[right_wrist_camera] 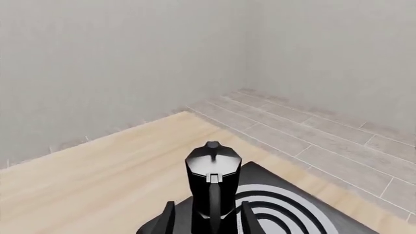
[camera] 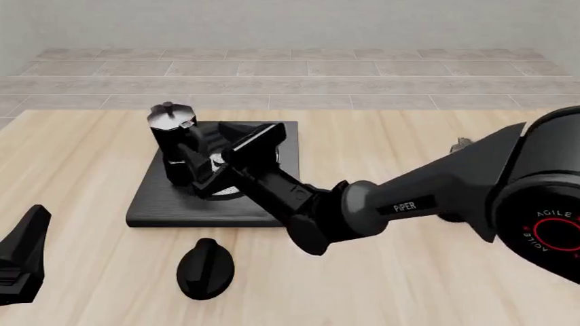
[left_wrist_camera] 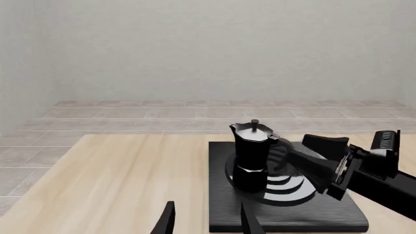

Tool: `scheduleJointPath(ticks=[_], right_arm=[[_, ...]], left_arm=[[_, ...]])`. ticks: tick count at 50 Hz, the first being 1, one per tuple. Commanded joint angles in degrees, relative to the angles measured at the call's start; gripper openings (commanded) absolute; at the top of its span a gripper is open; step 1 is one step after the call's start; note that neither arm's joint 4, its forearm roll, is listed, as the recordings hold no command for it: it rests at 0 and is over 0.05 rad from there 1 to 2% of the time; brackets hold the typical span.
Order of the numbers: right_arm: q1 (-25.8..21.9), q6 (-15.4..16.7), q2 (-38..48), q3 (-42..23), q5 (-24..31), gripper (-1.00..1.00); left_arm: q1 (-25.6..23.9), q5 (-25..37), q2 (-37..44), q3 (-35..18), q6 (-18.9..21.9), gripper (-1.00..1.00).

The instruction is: Put both moka pots on the stove.

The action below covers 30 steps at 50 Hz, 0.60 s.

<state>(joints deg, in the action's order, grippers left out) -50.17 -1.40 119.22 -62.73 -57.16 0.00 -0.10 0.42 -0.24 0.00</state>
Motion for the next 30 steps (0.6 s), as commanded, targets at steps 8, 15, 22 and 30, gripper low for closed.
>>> scheduleJointPath(ticks=[8, 15, 22, 30], right_arm=[[0.8, -0.1, -4.9, 3.5, -0.5, 1.0], [1.1, -0.2, -8.3, 6.1, -0.8, 1.0], [1.9, -0.3, -11.2, 9.0, -1.5, 1.0], [3.2, -0.4, -13.1, 11.4, -2.0, 1.0]], left_arm=[[0.0, 0.0, 0.0, 0.0, 0.0, 1.0], [0.0, 0.0, 0.0, 0.0, 0.0, 1.0], [0.0, 0.0, 0.0, 0.0, 0.0, 1.0], [0.0, 0.0, 0.0, 0.0, 0.0, 1.0]])
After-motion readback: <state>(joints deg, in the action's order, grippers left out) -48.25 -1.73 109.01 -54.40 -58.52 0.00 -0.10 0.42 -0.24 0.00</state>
